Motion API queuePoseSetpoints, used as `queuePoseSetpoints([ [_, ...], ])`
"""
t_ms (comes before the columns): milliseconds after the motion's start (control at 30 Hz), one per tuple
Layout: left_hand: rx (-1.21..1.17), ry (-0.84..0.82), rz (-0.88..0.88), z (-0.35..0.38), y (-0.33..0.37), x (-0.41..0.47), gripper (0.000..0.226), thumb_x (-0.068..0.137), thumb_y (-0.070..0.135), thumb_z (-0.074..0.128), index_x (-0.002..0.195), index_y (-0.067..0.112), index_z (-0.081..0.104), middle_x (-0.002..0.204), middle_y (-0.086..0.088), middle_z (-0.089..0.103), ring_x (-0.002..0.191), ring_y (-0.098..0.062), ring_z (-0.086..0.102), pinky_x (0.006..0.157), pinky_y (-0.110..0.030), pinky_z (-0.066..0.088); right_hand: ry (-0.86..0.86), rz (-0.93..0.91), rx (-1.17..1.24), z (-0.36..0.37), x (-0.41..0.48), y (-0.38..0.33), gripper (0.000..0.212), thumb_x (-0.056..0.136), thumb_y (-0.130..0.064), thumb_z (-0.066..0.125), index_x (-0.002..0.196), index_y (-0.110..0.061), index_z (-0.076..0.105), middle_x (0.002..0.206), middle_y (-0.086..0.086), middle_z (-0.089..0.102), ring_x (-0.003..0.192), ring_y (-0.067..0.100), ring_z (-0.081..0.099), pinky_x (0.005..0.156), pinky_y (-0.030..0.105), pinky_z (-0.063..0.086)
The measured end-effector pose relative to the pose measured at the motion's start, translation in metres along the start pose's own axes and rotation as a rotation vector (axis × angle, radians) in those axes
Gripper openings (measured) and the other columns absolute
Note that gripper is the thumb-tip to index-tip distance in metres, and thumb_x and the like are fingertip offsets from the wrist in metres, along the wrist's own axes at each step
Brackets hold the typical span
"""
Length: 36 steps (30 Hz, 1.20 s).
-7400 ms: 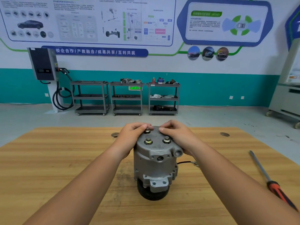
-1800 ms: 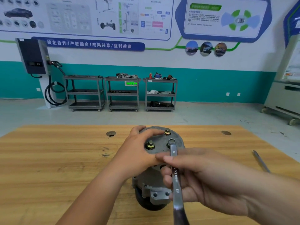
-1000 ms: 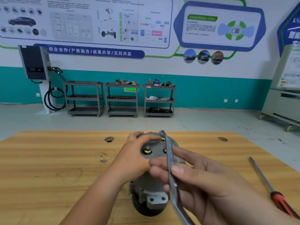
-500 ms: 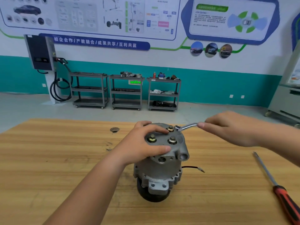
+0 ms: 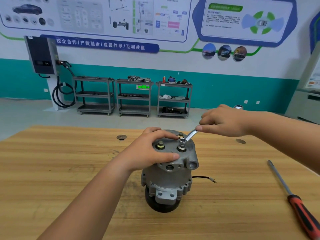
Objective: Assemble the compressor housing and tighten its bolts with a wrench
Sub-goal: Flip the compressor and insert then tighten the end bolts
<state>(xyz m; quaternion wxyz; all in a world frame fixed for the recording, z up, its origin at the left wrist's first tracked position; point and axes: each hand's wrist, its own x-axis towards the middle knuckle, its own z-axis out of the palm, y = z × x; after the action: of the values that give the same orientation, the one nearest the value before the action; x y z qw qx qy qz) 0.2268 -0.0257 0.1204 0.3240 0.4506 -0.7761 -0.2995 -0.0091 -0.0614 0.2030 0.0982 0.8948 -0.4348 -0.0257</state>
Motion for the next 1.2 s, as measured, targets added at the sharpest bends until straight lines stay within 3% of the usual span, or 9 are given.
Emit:
queuePoseSetpoints([
  [100,0.001,-0.001,0.004,0.0,0.0,0.0,0.041,0.069,0.047,0.077,0.098,0.064,0.055,0.133,0.016,0.029,0.119,-0.004,0.032,0.095,-0.025,0.03,-0.017,-0.047,-0.031,0.0,0.001,0.0,0.056,0.071,-0.072,0.007,0.065,-0.031,0.043,0.072,-0.009,0.044,0.071,0.001,0.042,0.087,0.033,0.029],
  [267,-0.001,-0.001,0.022,0.001,0.002,0.0,0.044,0.072,0.043,0.077,0.099,0.067,0.054,0.138,0.013,0.029,0.127,-0.004,0.029,0.095,-0.024,0.028,-0.011,-0.089,-0.094,-0.003,0.001,0.002,0.065,0.07,-0.074,0.004,0.066,-0.025,0.046,0.072,-0.006,0.045,0.068,0.005,0.042,0.083,0.033,0.034],
  [400,0.019,0.01,0.054,0.003,0.001,-0.002,0.05,0.073,0.045,0.076,0.103,0.073,0.049,0.15,0.02,0.006,0.129,-0.002,0.019,0.099,-0.027,0.028,-0.005,-0.109,-0.088,-0.003,-0.002,0.004,0.072,0.069,-0.076,0.005,0.066,-0.02,0.049,0.072,-0.001,0.048,0.067,0.013,0.045,0.068,0.034,0.04],
  [500,0.025,-0.007,0.073,0.002,0.002,-0.002,0.048,0.072,0.048,0.075,0.105,0.072,0.049,0.15,0.025,-0.001,0.123,0.005,0.014,0.096,-0.02,0.026,-0.019,-0.068,-0.066,-0.002,0.002,0.005,0.079,0.066,-0.078,0.005,0.069,-0.014,0.053,0.076,0.008,0.053,0.07,0.022,0.051,0.069,0.04,0.044],
  [633,0.033,-0.031,0.085,0.002,0.005,-0.004,0.046,0.061,0.062,0.065,0.104,0.069,0.053,0.149,0.028,0.001,0.125,0.004,0.017,0.096,-0.024,0.027,0.024,-0.12,-0.143,0.003,0.009,0.007,0.075,0.071,-0.073,0.002,0.071,-0.017,0.052,0.072,-0.002,0.048,0.066,0.011,0.044,0.073,0.034,0.036],
  [767,0.014,-0.028,0.1,0.004,0.005,-0.006,0.04,0.063,0.061,0.063,0.102,0.067,0.057,0.145,0.033,0.005,0.124,0.009,0.019,0.099,-0.025,0.025,0.064,-0.148,-0.214,0.014,0.01,0.007,0.064,0.077,-0.066,-0.003,0.078,-0.025,0.046,0.073,-0.011,0.038,0.071,0.009,0.039,0.079,0.031,0.028],
  [933,0.008,-0.032,0.106,0.003,0.004,-0.008,0.034,0.07,0.055,0.065,0.102,0.064,0.06,0.147,0.031,0.008,0.132,0.006,0.016,0.105,-0.027,0.022,0.213,-0.078,-0.238,0.026,0.011,0.007,0.05,0.088,-0.064,0.005,0.084,-0.027,0.04,0.079,-0.01,0.035,0.076,0.01,0.034,0.08,0.029,0.022],
  [1100,0.041,-0.019,0.116,0.004,0.005,-0.008,0.03,0.083,0.041,0.067,0.101,0.064,0.06,0.143,0.032,0.014,0.139,-0.003,0.014,0.115,-0.039,0.022,0.257,-0.031,-0.137,0.03,0.009,0.005,0.052,0.089,-0.068,0.011,0.083,-0.025,0.04,0.077,-0.011,0.037,0.073,0.01,0.035,0.094,0.033,0.025],
  [1200,0.042,-0.02,0.109,0.004,0.006,-0.009,0.031,0.086,0.039,0.066,0.101,0.065,0.059,0.142,0.029,0.019,0.139,-0.004,0.016,0.114,-0.039,0.024,0.269,0.031,-0.003,0.039,0.006,0.0,0.051,0.088,-0.067,0.016,0.084,-0.023,0.043,0.079,-0.009,0.043,0.079,0.012,0.042,0.09,0.033,0.031],
])
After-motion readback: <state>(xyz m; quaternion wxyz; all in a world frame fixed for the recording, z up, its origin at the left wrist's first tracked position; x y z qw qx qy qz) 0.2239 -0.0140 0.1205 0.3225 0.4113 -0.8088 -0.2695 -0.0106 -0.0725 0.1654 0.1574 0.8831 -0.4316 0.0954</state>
